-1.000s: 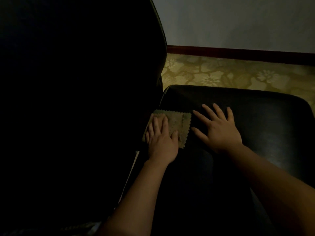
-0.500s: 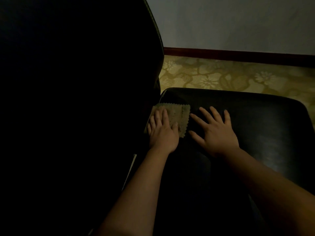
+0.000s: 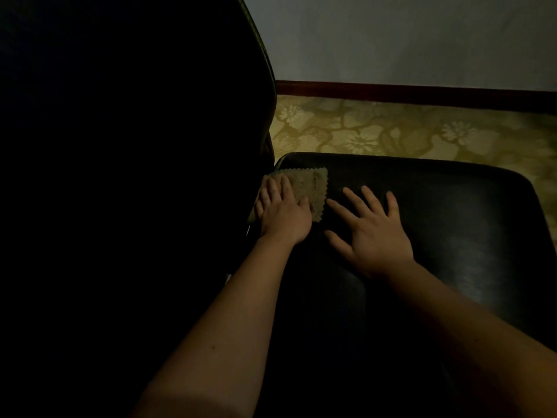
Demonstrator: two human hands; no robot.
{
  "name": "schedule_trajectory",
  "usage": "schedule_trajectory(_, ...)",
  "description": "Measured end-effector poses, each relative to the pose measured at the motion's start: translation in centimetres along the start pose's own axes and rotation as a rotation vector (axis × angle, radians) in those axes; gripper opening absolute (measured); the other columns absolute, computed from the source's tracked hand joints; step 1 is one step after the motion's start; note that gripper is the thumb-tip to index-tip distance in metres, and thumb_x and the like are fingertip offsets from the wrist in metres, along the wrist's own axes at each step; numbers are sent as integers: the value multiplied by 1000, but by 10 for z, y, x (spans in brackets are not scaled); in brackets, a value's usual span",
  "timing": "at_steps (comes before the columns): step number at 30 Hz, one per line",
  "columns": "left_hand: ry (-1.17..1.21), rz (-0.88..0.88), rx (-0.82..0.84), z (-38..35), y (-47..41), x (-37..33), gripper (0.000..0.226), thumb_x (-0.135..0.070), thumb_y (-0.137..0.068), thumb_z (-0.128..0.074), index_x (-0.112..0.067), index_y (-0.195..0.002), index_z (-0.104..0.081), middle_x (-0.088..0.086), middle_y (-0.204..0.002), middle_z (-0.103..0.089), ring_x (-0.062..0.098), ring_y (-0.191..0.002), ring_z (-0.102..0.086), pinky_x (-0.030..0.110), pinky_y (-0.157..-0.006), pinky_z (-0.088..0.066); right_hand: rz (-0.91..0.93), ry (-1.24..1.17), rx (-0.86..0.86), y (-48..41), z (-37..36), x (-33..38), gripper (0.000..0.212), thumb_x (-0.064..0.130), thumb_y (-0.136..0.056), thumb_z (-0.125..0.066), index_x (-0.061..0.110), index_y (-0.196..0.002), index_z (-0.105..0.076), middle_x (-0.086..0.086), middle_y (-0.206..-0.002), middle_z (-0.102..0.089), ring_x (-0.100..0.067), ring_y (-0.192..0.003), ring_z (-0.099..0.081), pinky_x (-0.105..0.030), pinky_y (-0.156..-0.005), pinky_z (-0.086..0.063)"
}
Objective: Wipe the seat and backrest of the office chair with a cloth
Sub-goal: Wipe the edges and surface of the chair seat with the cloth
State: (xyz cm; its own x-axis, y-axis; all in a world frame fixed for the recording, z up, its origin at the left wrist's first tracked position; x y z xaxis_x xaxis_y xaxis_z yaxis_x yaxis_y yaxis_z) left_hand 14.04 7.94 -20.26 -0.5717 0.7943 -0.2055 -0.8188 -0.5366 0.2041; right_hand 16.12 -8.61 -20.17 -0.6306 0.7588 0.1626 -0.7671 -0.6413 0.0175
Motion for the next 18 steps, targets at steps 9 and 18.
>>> schedule_trajectory(9, -19, 43, -16, -7, 33, 9, 71, -49, -108, -23, -18, -162, 11, 7, -170, 15, 24, -157, 12, 42, -126, 5, 49, -25, 72, -6, 6, -3, 70, 73, -89, -19, 43, -153, -10, 2, -165, -6, -26, -151, 1, -59, -118, 5)
schedule_trajectory(18, -36, 41, -25, -5, 5, -1, 69, -47, -109, -22, -14, -162, 8, 11, -170, 12, 25, -158, 9, 43, -127, 4, 14, -6, 28, -19, 5, -27, 71, 73, -89, -13, 43, -153, -8, 1, -165, -5, -25, -151, 2, -59, -117, 6)
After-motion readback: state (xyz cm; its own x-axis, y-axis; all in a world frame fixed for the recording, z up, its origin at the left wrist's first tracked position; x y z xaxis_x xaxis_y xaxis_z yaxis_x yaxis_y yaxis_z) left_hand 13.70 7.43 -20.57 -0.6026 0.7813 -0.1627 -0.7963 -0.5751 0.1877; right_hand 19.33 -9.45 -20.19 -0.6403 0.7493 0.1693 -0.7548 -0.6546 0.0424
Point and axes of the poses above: each hand's wrist, its own y-axis away from the middle knuckle, its own z-axis out of the back of the hand, x = y × z, the point moved 8 cm from there along -y, towards the middle knuckle
